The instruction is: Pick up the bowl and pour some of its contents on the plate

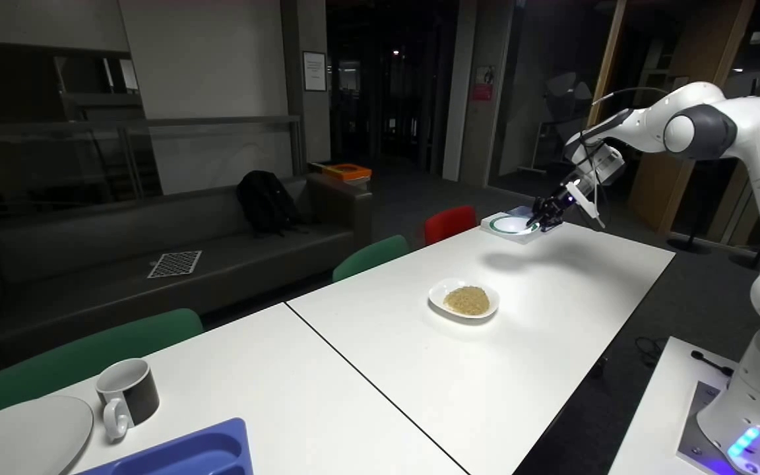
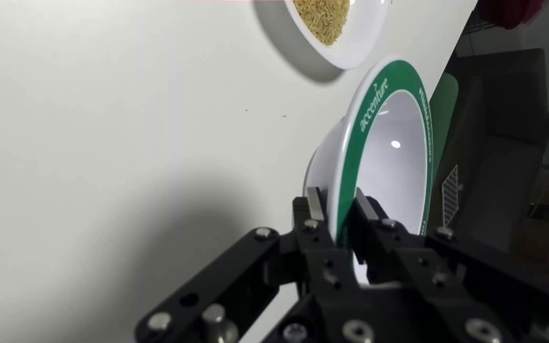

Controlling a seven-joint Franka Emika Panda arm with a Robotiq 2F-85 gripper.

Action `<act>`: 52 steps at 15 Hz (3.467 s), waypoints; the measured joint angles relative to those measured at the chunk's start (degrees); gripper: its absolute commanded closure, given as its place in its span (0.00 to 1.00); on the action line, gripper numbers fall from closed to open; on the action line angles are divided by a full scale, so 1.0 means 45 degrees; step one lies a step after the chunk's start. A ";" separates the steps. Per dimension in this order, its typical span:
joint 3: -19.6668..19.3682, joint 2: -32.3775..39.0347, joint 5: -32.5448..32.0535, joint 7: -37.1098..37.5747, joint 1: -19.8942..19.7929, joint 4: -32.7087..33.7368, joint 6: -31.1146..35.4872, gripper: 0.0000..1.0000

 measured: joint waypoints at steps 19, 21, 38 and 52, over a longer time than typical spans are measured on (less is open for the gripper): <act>0.0698 0.1639 0.1896 -0.2336 -0.0238 0.0192 0.1111 0.96; 0.0703 0.1911 0.1896 -0.2344 -0.0229 0.0332 0.1111 0.96; 0.0708 0.3396 0.1843 -0.2337 -0.0224 0.1317 0.1111 0.96; 0.0813 0.3679 0.1841 -0.2062 -0.0204 0.1552 0.1111 0.96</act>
